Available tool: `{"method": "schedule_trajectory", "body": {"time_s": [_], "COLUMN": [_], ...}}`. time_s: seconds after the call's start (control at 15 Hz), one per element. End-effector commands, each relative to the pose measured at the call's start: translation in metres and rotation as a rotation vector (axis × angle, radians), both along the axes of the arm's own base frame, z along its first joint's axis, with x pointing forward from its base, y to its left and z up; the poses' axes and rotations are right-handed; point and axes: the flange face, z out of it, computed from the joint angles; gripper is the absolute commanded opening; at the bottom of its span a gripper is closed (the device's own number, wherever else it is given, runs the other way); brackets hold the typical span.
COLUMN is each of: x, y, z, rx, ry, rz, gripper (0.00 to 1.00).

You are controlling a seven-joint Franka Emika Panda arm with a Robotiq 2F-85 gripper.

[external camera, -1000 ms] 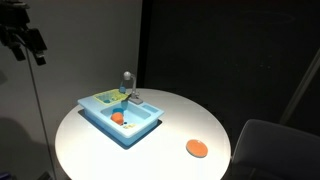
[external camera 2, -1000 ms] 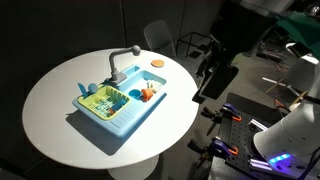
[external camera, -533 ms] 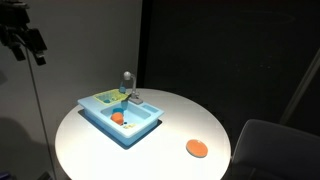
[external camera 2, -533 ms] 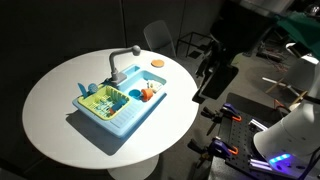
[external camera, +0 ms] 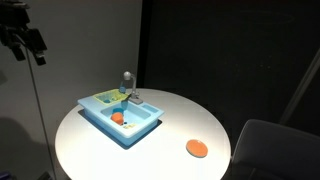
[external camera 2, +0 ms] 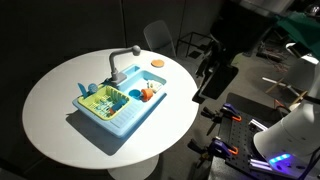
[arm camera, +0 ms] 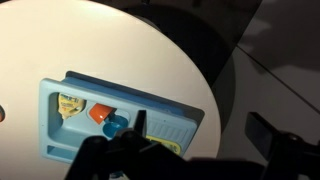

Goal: Move the toy brush to the right slot on the toy sink

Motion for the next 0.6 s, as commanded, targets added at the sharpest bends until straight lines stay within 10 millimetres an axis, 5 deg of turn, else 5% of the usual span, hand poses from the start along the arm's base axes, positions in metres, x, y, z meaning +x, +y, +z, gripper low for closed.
{"method": "schedule_trajectory", "body": {"time_s": [0.0, 0.2, 0.53], "x": [0.0, 0.0, 0.028], "y": [0.0, 0.0, -0.012], "z": [0.001, 0.001, 0.011], "rx": [0.0, 0.0, -0.017], "ry": [0.001, 0.001, -0.014], "rz": [0.0, 0.0, 0.044], "gripper": [1.0, 1.0, 1.0]}}
